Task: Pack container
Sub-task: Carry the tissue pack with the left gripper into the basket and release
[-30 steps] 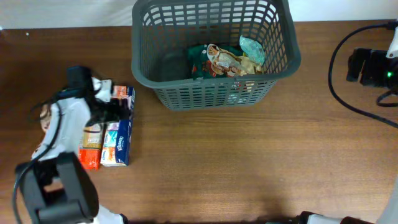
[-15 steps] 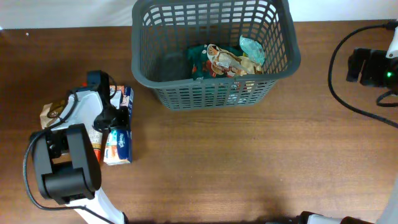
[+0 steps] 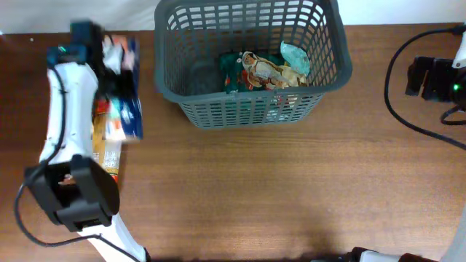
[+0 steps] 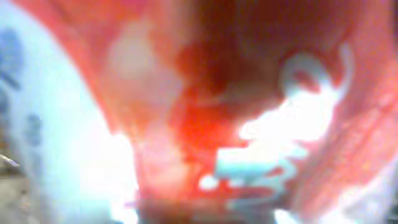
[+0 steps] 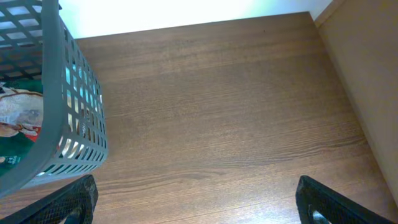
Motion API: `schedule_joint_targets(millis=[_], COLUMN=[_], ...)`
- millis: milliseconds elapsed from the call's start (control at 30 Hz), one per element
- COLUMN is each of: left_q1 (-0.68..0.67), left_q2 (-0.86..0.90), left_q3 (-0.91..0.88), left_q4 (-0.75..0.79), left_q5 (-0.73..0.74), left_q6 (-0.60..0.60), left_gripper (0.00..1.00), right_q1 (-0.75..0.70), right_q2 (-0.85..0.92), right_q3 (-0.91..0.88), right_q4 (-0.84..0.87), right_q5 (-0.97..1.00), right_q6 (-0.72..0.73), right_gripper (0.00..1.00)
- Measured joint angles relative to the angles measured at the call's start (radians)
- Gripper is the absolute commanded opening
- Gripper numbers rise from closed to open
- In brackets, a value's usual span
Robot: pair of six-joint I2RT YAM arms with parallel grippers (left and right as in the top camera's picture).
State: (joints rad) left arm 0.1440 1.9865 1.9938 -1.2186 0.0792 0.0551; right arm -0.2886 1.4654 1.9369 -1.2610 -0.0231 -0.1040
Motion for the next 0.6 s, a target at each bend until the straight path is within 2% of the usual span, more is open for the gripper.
schedule_joint_targets(millis=[167,367,600], left_q1=[-0.007,-0.100,-0.325], left_q2=[0.000,0.000,0.001], left_q3=[0.288,0.510,0.559], left_q4=[0.000,0.032,0.078], left_q5=[0.006,0.018,0.057], left_q6=[0.087,0.383,0.765], left_gripper=[0.02,0.02,0.02], right_q1=[0.000,0.000,0.000], right_q2=[0.000,0.000,0.000], right_q3=[0.000,0.000,0.000], right_q4=[0.000,0.000,0.000], right_q5=[0.000,0.000,0.000], right_q6=[0.000,0.000,0.000], right_gripper=[0.99,0.99,0.99])
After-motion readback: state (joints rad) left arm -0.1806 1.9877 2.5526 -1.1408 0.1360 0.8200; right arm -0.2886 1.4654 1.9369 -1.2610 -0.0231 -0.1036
